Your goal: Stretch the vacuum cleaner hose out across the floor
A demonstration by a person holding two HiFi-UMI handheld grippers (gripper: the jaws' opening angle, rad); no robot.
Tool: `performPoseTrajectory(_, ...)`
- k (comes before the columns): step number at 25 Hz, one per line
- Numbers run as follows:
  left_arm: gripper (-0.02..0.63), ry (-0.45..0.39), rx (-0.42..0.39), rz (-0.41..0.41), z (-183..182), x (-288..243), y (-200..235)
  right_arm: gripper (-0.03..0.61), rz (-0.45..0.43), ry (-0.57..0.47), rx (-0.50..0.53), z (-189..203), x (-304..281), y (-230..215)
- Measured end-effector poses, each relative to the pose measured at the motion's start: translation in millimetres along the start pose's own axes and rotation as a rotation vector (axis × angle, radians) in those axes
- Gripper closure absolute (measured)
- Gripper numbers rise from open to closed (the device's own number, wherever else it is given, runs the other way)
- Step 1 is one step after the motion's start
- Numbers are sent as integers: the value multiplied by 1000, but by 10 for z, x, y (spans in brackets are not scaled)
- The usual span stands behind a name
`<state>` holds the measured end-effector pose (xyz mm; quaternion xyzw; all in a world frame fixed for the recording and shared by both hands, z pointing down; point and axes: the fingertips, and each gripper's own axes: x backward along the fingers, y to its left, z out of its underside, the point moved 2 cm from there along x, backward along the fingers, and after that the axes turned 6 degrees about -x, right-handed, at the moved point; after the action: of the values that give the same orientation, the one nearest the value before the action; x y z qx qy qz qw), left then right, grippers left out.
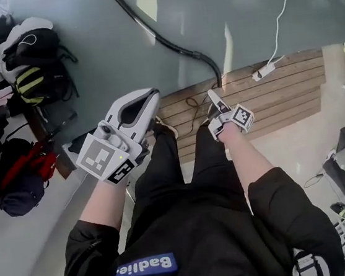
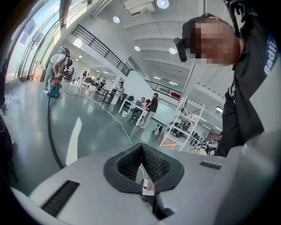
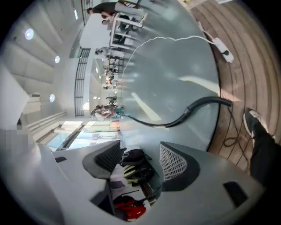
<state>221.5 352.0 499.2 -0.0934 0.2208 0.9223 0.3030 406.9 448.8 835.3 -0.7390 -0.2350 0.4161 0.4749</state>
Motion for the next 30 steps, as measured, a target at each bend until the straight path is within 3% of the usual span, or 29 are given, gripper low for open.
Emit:
performPoseTrajectory(4,604,-53,0,-52,-449,351,-236,316,-126,100,130,124,477,1281)
performPoseTrajectory(9,604,-115,36,-129,-719,729,-719,316,-259,287,323,515,729,2630)
performPoseTrajectory(12,604,-179,24,-175,-893,866,-873,316,-356,421,626,800,732,3451)
performPoseTrajectory(15,604,-225,-7,-178,-1082,1053,-943,318,-446,463,932,1167,848,4144)
performPoseTrajectory(18,604,-215,-54,-152,-1213,1277,-1042,318,-484,441,1128,1554,1075,4549)
performPoseTrajectory(22,604,-176,-182,-105,-1364,1562,-1157,319,-556,420,1376,2078,1297,4949)
performPoseTrajectory(25,606,-190,-242,-70,-1407,1727,-1303,379,-599,405,1553,2418,1481,5121)
performPoseTrajectory(30,604,-215,-282,-19,-1429,1843,-1548,468,-667,344,1600,2674,1681,5276)
